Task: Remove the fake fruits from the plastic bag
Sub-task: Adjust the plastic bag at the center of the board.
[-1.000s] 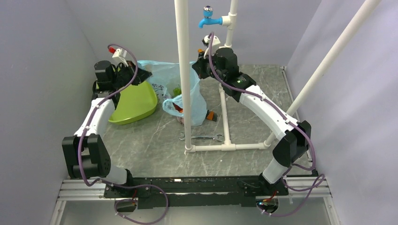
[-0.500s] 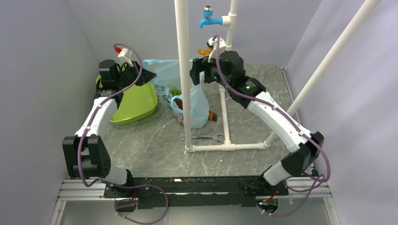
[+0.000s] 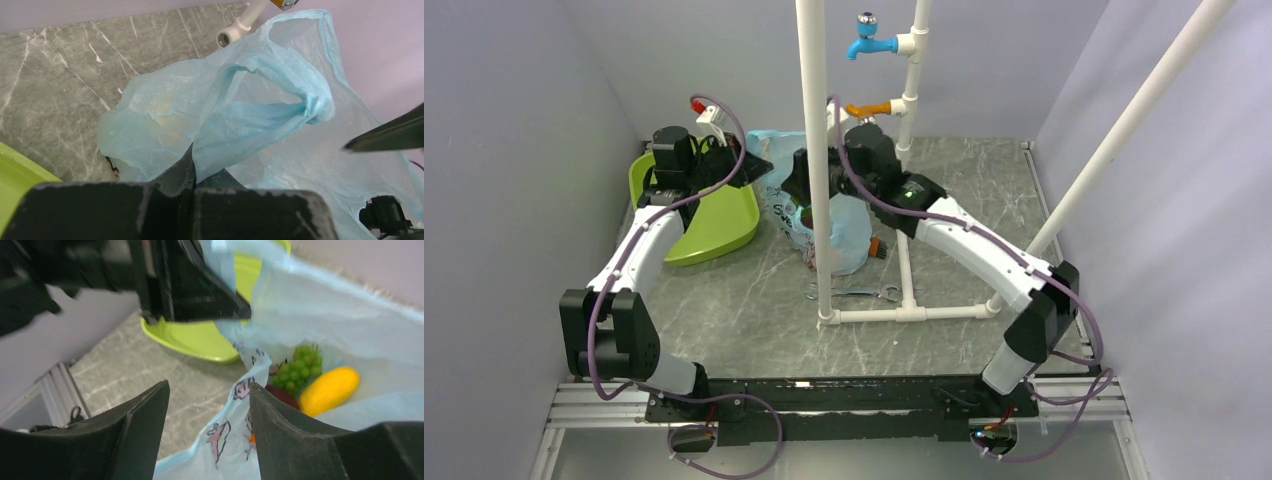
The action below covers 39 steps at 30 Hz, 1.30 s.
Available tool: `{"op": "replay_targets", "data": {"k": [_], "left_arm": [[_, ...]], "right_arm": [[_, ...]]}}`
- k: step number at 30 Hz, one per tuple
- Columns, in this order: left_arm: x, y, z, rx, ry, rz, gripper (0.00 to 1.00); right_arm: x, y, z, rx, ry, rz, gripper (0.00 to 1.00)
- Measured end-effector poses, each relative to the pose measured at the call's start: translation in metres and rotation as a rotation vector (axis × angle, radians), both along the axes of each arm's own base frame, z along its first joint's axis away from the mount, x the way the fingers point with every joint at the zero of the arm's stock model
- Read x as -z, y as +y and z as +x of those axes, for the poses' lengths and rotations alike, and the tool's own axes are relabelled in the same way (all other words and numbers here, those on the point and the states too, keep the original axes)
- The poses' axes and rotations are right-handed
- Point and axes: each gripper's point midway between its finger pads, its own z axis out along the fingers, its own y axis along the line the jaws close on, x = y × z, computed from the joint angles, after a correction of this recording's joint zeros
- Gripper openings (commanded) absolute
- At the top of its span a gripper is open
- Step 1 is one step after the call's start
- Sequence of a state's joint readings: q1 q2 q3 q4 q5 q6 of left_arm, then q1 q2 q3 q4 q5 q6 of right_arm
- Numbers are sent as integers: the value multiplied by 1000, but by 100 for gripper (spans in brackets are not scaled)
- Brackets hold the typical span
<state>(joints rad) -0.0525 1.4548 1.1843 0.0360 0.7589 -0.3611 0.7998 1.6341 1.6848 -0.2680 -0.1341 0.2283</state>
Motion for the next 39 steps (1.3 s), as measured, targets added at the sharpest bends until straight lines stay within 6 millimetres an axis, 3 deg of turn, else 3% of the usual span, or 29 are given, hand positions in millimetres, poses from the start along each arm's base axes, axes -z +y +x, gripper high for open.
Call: {"op": "replay_targets", "data": {"k": [5, 11, 15, 19, 21, 28, 32, 36, 39], "left_arm": [[2, 1, 1, -8, 4, 6, 0], [5, 7, 5, -54, 12, 25, 0], [10, 14, 7, -97, 23, 59, 0], [14, 23, 11, -141, 37, 86, 0], [18, 29, 12, -160, 53, 93, 0], [30, 57, 27, -240, 95, 124, 0], [47, 70, 44, -268, 146, 155, 1], [70, 71, 54, -263, 221, 179, 15], [82, 72, 57, -267, 260, 220, 35]], "right_arm": [[77, -2, 1, 18, 103, -116, 58], [133, -9, -5, 2, 161, -216, 41], [182, -14, -25, -47, 209, -287, 31], [244, -34, -51, -71, 306, -373, 24], [264, -42, -60, -71, 339, -398, 22], [284, -48, -69, -59, 374, -383, 21], [290, -50, -72, -54, 394, -377, 20], [291, -49, -73, -51, 404, -364, 20], [290, -48, -73, -48, 407, -359, 20]]}}
